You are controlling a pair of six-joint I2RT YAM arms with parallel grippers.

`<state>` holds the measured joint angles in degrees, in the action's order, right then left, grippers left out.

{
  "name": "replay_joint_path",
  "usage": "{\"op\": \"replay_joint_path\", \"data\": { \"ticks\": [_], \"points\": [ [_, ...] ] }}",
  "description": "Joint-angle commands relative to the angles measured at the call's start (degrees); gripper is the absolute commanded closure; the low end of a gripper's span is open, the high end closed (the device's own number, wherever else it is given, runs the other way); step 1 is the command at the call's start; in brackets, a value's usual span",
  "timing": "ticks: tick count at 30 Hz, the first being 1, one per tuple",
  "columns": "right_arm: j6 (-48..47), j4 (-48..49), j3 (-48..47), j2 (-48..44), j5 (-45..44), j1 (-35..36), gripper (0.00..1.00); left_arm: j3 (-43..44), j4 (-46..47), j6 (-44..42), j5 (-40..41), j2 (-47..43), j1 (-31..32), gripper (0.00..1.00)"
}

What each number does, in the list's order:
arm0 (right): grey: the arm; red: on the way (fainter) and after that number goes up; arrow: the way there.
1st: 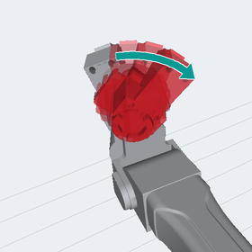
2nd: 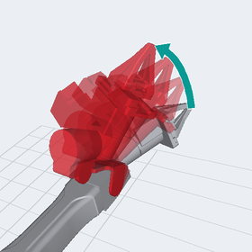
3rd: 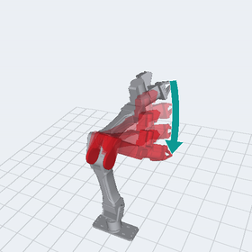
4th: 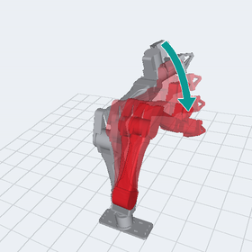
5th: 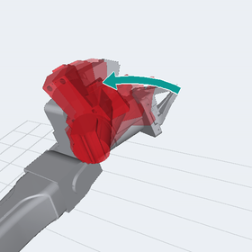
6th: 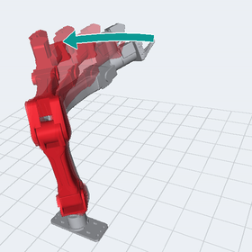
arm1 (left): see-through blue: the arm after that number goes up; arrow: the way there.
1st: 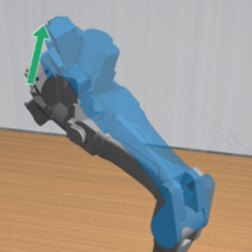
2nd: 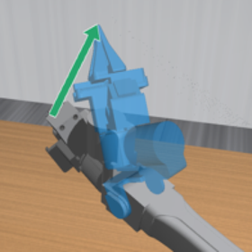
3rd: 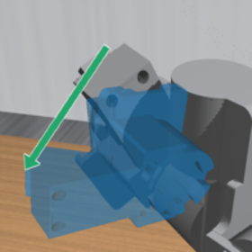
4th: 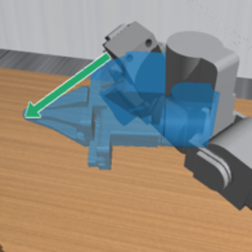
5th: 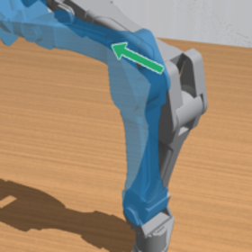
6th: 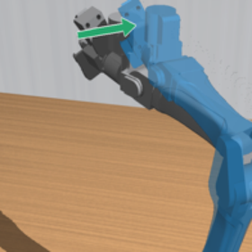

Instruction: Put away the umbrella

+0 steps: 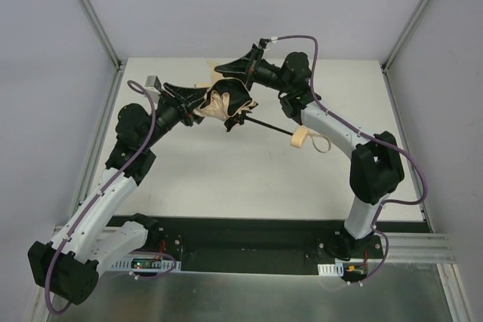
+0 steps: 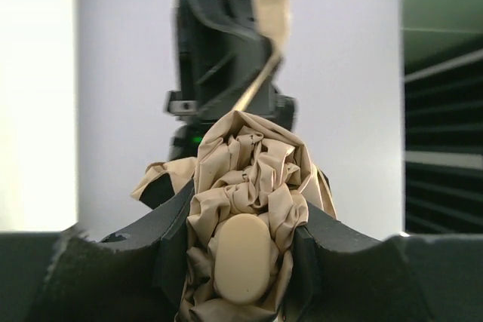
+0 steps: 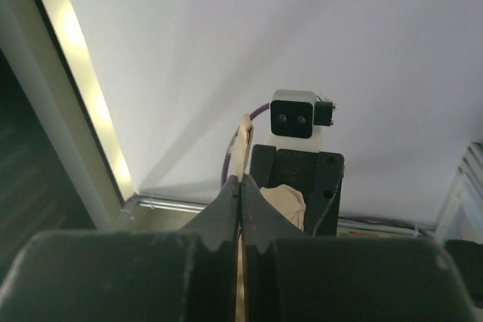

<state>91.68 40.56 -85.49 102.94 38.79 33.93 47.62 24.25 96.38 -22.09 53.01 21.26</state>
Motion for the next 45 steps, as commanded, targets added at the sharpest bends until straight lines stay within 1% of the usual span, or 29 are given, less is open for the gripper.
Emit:
{"op": "replay_joint_path", "data": {
  "ticks": [1,2,3,5,9,13,15,16,18,22,24,27,29,32,35,37,39,40,42,45],
  "points": [
    [-8.6,12.8,1.9,-2.9,3.0,-2.6,1.0,-0.8,-23.4,-6.7,-4.7,-4.0,0.3,1.0],
    [-9.6,13.3,2.4,-3.0,4.4,-2.8,1.0,-1.6,-24.1,-7.9,-4.4,-4.4,0.2,1.0],
    [-11.7,14.8,3.0,-3.4,5.1,-3.0,1.0,-1.7,-28.0,-9.5,-3.8,-4.6,0.1,1.0],
    [-15.6,15.6,4.9,-4.8,5.2,-3.3,1.0,-2.8,-32.2,-11.5,-3.2,-4.7,-0.1,1.0],
    [-19.0,18.0,4.5,-4.1,6.6,-3.5,1.0,-5.3,-39.0,-13.1,-0.2,-4.0,-0.2,1.0],
    [-19.4,21.7,3.8,-2.2,7.6,-3.9,1.0,-7.9,-43.1,-14.4,3.5,-2.9,-0.9,1.0],
    [-19.4,23.0,3.3,-1.3,8.0,-3.9,1.0,-9.3,-44.3,-13.6,4.5,-1.6,-1.6,1.0],
    [-18.9,24.4,3.4,-0.7,7.8,-3.9,1.0,-9.2,-44.4,-14.5,5.4,-0.6,-1.9,1.0],
    [-19.3,25.3,4.1,0.0,8.1,-4.0,1.0,-7.5,-47.5,-16.7,7.8,2.8,-2.4,1.0],
    [-21.3,24.6,5.1,1.3,11.1,-3.6,1.0,-4.2,-50.3,-16.3,6.3,11.5,-3.9,1.0],
    [-23.6,23.3,5.8,1.3,13.2,-3.4,1.0,-1.5,-52.5,-16.5,7.7,15.2,-3.9,1.0],
    [-24.9,24.4,7.6,0.9,15.4,-3.2,1.0,-1.6,-53.0,-15.8,6.7,19.8,-5.6,1.0],
    [-27.5,22.4,7.9,0.6,17.2,-1.7,1.0,0.6,-54.7,-17.4,6.6,24.0,-5.8,1.0],
    [-30.1,21.4,9.2,0.9,18.4,0.3,1.0,1.8,-57.7,-16.1,5.9,30.1,-6.2,1.0],
    [-33.0,21.2,12.6,0.9,18.3,2.0,1.0,2.1,-58.1,-14.9,3.6,34.2,-6.5,1.0],
    [-36.1,19.9,14.6,0.7,18.4,3.0,1.0,3.7,-58.3,-15.7,4.0,36.6,-6.4,1.0],
    [-38.8,19.6,17.3,0.3,19.0,3.9,1.0,4.0,-58.5,-15.5,2.4,38.8,-7.2,1.0],
    [-40.9,18.1,18.8,-0.2,19.3,4.4,1.0,4.4,-58.6,-16.3,1.6,40.0,-7.4,1.0],
    [-48.1,11.0,20.8,-1.1,20.2,5.8,1.0,7.6,-59.8,-18.2,1.5,42.2,-7.1,1.0],
    [-58.4,2.6,21.7,-1.0,20.8,8.1,1.0,14.2,-66.4,-23.3,3.4,46.7,-6.8,1.0]
  ]
}}
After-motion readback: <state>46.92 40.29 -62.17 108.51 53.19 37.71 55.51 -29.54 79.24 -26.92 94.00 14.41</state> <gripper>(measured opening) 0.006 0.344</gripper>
